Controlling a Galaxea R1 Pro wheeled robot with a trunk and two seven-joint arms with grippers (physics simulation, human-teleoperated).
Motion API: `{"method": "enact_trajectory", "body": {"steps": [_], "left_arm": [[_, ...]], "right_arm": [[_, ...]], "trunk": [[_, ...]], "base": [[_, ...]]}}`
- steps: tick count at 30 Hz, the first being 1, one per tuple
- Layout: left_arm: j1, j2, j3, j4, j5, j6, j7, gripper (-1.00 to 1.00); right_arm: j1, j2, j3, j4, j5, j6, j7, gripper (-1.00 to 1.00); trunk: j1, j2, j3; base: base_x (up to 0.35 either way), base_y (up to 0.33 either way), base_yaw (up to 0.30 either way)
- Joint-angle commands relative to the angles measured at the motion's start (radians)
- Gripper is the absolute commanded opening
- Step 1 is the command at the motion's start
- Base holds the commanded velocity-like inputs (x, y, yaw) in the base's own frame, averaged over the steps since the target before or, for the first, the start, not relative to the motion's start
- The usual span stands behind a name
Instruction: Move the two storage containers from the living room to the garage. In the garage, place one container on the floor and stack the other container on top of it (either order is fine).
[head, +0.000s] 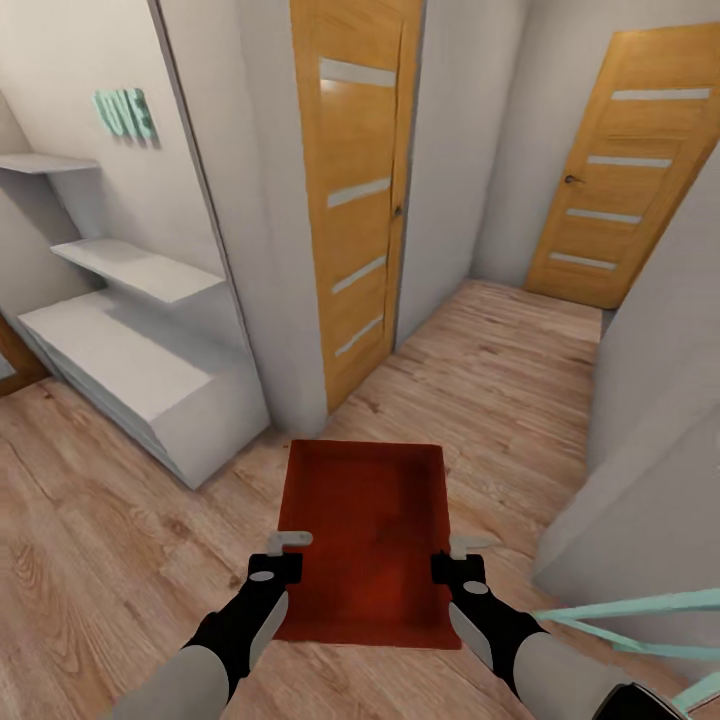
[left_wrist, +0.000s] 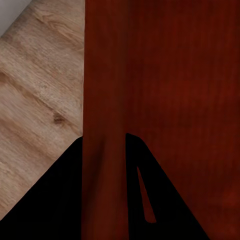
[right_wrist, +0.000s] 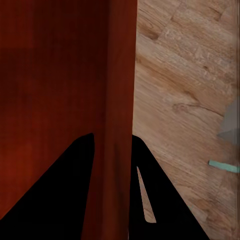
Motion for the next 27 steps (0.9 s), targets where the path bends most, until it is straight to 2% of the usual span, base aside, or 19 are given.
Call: {"method": "enact_trajectory", "body": {"steps": [1,13,27], "left_arm": [[0.000,0.002,-0.019,0.001,0.028,0.060,0.012,-1.00],[0.000,0.002,-0.019,0.000,0.028,0.060,0.012,-1.00],[0.000,0.000,-0.019,-0.005,0.028,0.060,0.014,-1.00]], "right_arm": [[-0.003,-0.008,-0.016,-0.001,0.012,-0.008,-0.016,-1.00],[-0.003,-0.008,-0.016,-0.002,0.012,-0.008,-0.015,-1.00],[-0.003,-0.009,-0.018,-0.001,0.012,-0.008,-0.017,-1.00]], "trunk": [[0.001,-0.002,-0.002],[0.001,-0.002,-0.002],[0.001,-0.002,-0.002]], "base": [[0.322,0.000,-0.154],[0.320,0.000,-0.020],[0.025,0.000,0.000]]}}
